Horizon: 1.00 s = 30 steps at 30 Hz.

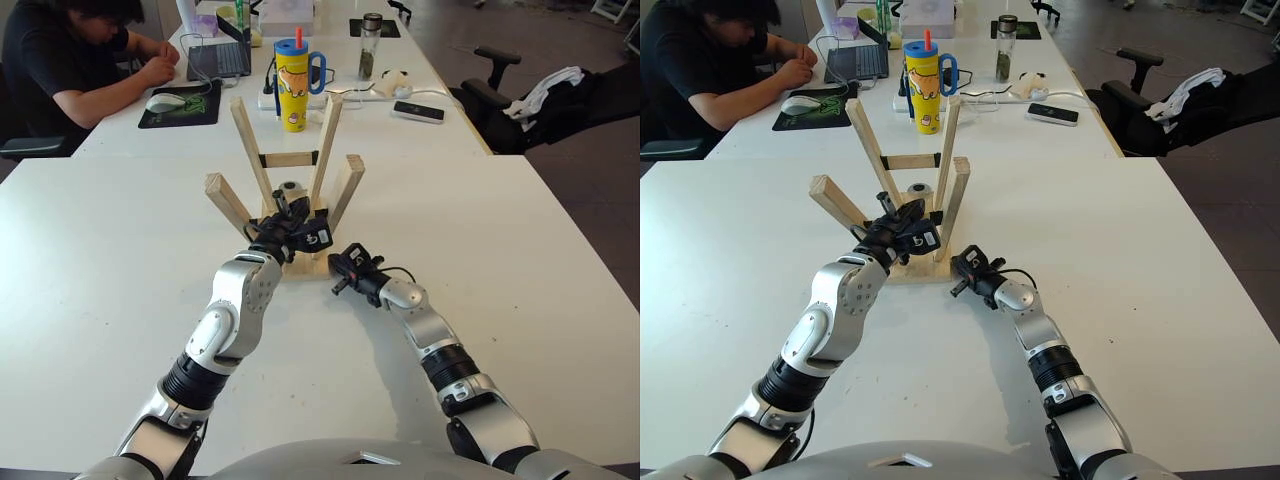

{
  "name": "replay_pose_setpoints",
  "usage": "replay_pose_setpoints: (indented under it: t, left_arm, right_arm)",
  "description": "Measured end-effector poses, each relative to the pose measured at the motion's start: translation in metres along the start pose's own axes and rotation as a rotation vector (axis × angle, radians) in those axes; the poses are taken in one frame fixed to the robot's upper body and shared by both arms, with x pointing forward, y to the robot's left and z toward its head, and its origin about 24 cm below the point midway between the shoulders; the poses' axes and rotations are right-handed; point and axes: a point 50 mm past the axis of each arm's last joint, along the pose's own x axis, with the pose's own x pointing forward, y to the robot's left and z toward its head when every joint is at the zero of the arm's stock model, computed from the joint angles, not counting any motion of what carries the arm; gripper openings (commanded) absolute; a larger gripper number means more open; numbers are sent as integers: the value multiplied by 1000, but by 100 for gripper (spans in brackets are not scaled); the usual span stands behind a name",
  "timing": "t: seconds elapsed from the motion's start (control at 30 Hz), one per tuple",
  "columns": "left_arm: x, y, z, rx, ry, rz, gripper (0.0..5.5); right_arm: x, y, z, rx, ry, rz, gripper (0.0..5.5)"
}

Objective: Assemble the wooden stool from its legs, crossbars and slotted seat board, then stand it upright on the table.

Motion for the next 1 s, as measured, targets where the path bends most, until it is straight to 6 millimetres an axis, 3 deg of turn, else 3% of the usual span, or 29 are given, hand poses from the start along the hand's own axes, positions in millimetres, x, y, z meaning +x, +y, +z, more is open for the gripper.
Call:
replay_pose_setpoints:
  t: [0.13,0.23,0.3,0.4,0.5,0.67,0.77,0.9,1.0]
  left_arm:
    - [-2,20,0,-179,-49,183,0]
    - [-26,64,17,-276,-257,466,0]
    - [-40,67,22,-331,-365,496,0]
    - [-59,33,16,-438,-447,302,0]
    - [-72,-6,3,-619,-413,74,0]
    - [-62,-52,-24,-849,-243,-76,0]
    - [-50,-68,-32,-925,-187,-85,0]
    - [-30,-75,-40,-966,-127,-47,0]
    - [-21,-83,-50,-965,-42,-9,0]
  right_arm:
    - [0,0,2,-4,-13,0,2]
    - [0,-1,2,-2,-13,-13,2]
    - [0,-1,2,0,-13,-15,2]
    - [-1,-2,1,4,-14,-21,2]
    - [-4,-4,-1,17,-15,-32,2]
    - [-4,-4,-1,21,-14,-27,2]
    - [-3,-5,0,19,-12,-21,2]
    - [-4,-9,0,12,-3,-10,2]
    - [-11,-24,-2,11,17,-36,2]
